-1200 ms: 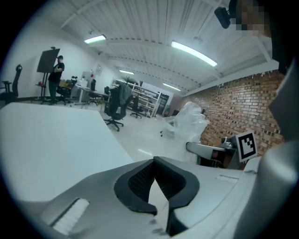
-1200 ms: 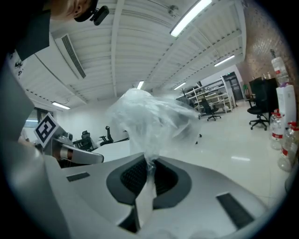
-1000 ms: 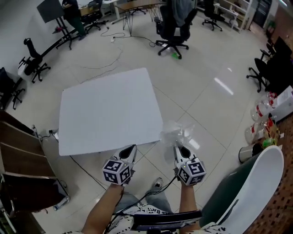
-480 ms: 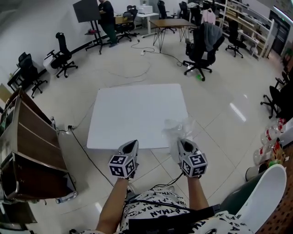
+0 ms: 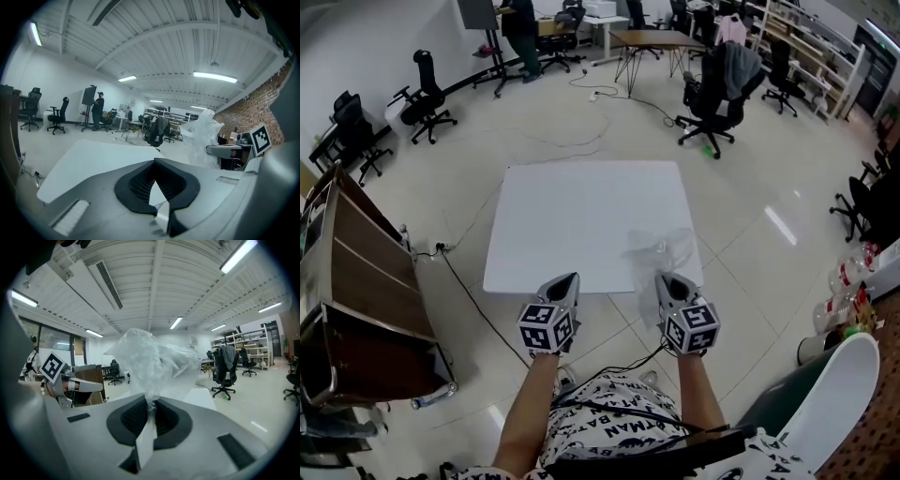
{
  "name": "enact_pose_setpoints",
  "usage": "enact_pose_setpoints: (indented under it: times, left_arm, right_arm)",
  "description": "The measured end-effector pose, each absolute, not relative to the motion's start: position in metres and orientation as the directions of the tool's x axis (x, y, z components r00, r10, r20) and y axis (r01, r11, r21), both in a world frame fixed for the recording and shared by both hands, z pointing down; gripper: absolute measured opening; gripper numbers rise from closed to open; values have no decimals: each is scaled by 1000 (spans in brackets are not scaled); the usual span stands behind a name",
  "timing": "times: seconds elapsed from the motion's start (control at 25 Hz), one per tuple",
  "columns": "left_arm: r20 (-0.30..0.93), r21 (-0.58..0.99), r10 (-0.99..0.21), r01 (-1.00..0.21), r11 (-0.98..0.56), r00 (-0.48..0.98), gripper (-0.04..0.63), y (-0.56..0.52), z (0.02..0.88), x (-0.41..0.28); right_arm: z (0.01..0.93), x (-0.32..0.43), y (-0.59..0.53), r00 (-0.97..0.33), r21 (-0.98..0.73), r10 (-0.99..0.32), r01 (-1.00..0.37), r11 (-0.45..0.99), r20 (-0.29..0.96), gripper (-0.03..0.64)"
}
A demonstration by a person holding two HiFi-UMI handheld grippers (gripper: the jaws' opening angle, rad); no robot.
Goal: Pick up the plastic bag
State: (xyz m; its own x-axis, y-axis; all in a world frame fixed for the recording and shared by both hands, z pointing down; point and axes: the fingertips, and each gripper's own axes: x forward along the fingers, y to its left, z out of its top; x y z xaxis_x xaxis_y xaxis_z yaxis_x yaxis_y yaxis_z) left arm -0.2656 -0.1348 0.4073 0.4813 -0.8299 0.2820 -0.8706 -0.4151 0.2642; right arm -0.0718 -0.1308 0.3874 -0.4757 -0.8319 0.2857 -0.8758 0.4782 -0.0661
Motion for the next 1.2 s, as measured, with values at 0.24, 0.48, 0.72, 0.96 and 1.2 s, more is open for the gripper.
enact_pose_setpoints:
  times: [0.24,0.48,0.72,0.96,1.2]
  left_arm:
    - [291,268,-825,-869,-416,485,2,-133,412,-275]
    - [295,278,-832,-875,-397,471,2,-135,412,-284]
    - [283,305,-843,-876,-373,457,0,-136,408,-284]
    - [297,310,-839,-877,-368,457,0,-137,413,-278]
    - [322,312,-835,-882,-352,447,0,-139,422,-270]
  right_arm:
    - [384,-86,-132,-486,-61,-825,-869,491,288,5]
    - [383,-94,-132,-499,-61,-817,-861,504,290,5]
    - [381,-90,-132,-506,-65,-812,-857,510,293,5]
    - [378,-70,-136,-500,-77,-817,-862,501,288,5]
    - [372,-33,-156,-492,-55,-824,-865,498,281,5]
